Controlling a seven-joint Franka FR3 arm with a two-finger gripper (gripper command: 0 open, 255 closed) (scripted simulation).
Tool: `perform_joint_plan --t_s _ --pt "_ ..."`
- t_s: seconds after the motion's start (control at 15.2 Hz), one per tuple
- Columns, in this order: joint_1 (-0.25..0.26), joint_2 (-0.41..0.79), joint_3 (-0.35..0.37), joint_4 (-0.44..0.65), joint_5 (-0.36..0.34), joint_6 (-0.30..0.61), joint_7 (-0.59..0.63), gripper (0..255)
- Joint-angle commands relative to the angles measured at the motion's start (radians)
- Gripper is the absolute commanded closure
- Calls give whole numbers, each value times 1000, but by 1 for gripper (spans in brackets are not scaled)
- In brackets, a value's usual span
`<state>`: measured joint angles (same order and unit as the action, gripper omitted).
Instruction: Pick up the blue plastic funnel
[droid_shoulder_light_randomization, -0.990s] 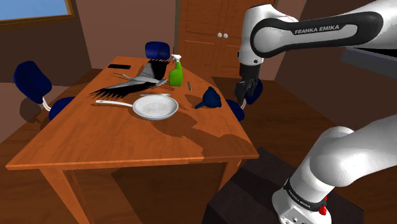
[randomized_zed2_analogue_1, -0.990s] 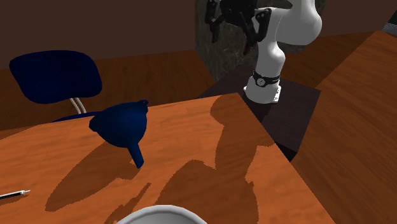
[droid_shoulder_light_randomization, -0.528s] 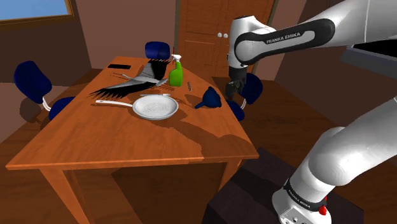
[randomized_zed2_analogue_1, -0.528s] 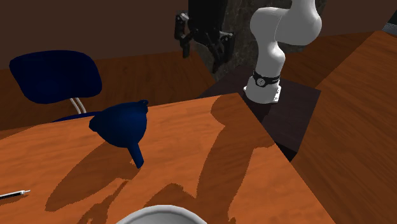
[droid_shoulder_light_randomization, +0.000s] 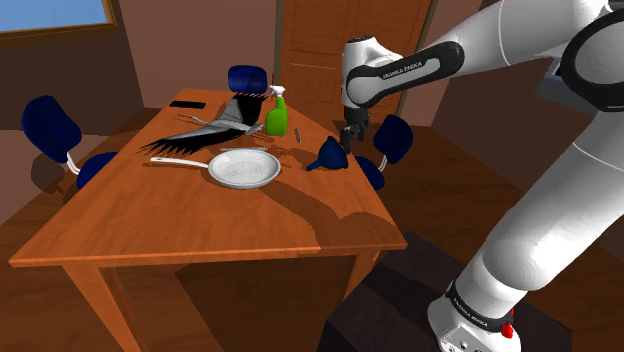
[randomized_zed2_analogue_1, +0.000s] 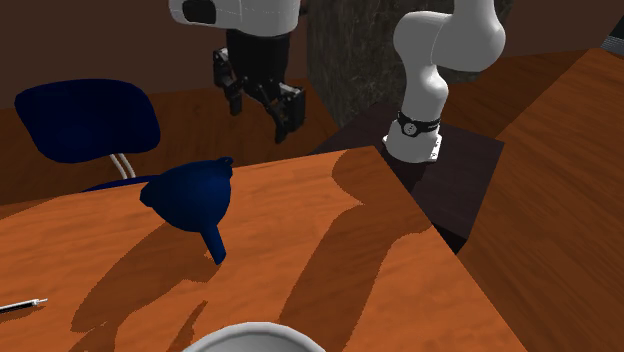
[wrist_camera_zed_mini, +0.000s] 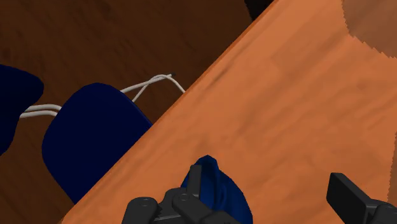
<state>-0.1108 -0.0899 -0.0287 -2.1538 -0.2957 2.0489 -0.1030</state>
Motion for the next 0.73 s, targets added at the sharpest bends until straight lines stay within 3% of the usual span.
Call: perform_joint_plan --t_s 0.0,0.2,0.66 --pt "-8 75 -7 69 -20 22 -10 0" --pt "-17 177 -16 164 -46 50 -23 0" --pt "-19 210 -19 124 -61 121 2 0"
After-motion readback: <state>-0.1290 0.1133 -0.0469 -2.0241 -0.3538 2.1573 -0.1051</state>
